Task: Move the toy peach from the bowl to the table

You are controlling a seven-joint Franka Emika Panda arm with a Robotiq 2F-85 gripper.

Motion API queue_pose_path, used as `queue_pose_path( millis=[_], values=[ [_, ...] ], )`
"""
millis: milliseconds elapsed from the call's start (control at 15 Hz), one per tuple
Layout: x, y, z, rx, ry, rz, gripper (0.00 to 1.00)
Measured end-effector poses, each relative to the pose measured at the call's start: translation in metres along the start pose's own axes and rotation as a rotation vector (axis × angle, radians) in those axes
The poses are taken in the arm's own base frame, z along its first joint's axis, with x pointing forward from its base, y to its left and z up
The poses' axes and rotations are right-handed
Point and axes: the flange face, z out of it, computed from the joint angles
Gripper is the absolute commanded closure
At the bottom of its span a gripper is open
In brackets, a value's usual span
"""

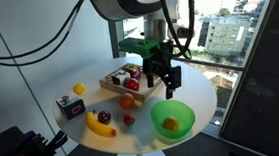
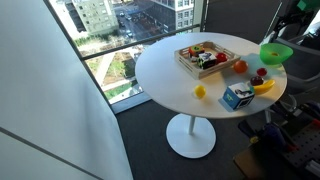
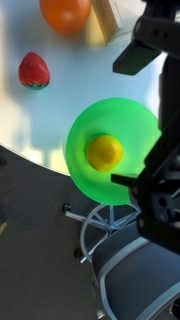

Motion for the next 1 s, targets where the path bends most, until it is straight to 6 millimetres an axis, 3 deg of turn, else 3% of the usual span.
queue_pose_path(
  millis=[667,1000],
  values=[
    [0.007,0.039,0.036,0.050,-0.049,0.066,0.00],
    [0.008,0.044,0.037,0.054,-0.050,0.069,0.00]
  ],
)
